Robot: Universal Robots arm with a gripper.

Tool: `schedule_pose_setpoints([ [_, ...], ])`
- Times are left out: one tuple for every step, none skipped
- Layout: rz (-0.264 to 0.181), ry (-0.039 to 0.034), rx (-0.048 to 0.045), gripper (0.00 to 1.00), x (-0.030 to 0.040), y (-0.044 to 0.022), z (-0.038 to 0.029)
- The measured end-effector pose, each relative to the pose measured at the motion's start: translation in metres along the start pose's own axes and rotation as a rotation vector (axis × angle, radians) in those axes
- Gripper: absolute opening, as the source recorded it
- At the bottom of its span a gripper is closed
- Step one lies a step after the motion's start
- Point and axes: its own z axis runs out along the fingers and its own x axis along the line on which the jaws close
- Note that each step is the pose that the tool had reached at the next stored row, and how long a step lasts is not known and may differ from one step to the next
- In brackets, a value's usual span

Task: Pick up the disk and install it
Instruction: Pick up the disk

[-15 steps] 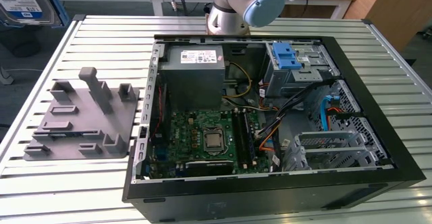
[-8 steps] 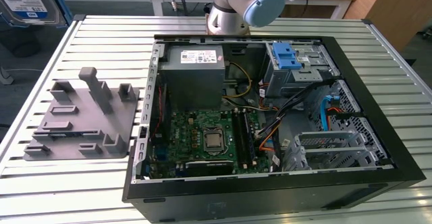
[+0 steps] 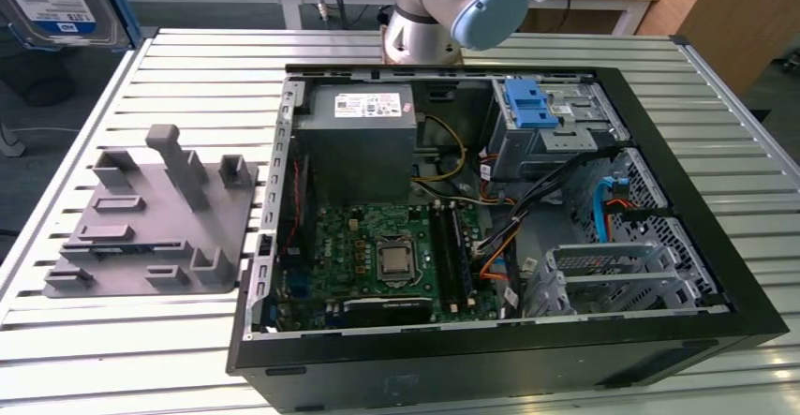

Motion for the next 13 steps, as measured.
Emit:
schedule_pose_setpoints([
  [0.0,0.0,0.0001,0.36,0.0,-0.0006,0.0],
  [0.0,0.0,0.0001,0.36,0.0,-0.0012,0.0],
  [0.0,0.0,0.0,0.36,-0.0001,-0.0018,0.0],
  [0.0,0.0,0.0,0.36,-0.0001,-0.0025,0.0],
  [0.0,0.0,0.0001,0.36,-0.0001,-0.003,0.0],
  [0.0,0.0,0.0001,0.36,-0.0001,-0.0036,0.0],
  [0.0,0.0,0.0001,0.36,-0.0001,-0.0041,0.0],
  [0.0,0.0,0.0,0.36,-0.0002,-0.0047,-0.0001],
  [0.0,0.0,0.0001,0.36,-0.0002,-0.0052,0.0],
  [0.0,0.0,0.0,0.36,-0.0002,-0.0057,-0.0001],
  [0.0,0.0,0.0001,0.36,-0.0002,-0.0063,0.0],
  [0.0,0.0,0.0,0.36,-0.0002,-0.007,-0.0001],
  [0.0,0.0,0.0,0.36,-0.0002,-0.0079,-0.0001],
])
